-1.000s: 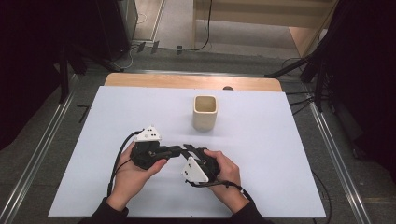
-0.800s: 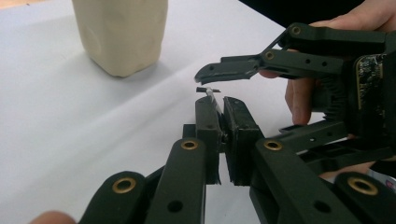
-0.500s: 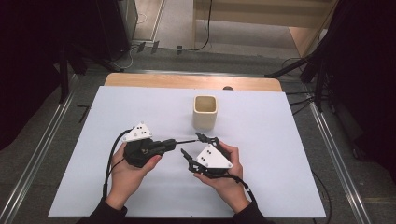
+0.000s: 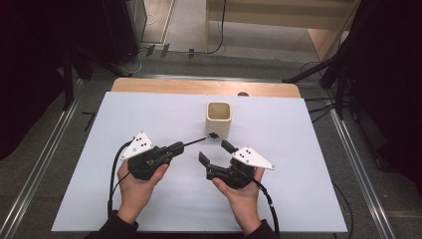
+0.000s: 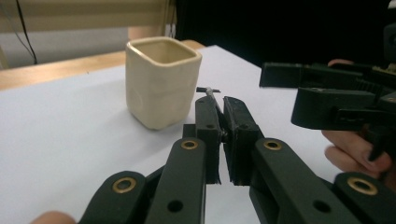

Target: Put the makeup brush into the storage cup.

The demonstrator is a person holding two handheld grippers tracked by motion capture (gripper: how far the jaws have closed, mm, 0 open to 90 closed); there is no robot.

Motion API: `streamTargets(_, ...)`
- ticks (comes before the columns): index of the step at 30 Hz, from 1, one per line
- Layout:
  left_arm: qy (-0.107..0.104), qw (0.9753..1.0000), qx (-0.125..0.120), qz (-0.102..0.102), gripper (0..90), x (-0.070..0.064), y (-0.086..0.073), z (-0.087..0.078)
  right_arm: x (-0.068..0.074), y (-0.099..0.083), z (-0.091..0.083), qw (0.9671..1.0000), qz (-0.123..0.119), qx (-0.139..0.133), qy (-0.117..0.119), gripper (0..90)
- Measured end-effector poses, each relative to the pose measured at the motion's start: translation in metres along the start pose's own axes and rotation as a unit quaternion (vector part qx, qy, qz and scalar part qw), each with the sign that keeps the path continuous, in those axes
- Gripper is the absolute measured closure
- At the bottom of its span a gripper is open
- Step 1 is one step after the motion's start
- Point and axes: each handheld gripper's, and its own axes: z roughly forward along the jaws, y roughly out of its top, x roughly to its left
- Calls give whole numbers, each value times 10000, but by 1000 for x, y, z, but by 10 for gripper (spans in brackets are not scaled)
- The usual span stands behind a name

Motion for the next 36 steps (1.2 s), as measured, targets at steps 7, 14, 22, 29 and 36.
streamTargets(7,137,9983,-556,101,862,-3,-12,3,3,-3,0,9944,1040,-89,191,149)
streamTargets(14,95,9970,-767,82,863,-5,-21,9,-3,-8,2,9860,1638,-156,278,229)
streamTargets(22,-40,9968,-787,126,863,-13,-28,18,-13,-8,2,9747,2217,-185,236,311)
streamTargets(29,-124,9963,-837,180,863,-19,-30,20,-23,-14,4,9638,2642,-118,341,369)
streamTargets(36,-183,9960,-843,228,863,-23,-32,22,-32,-15,4,9532,2988,-153,445,415)
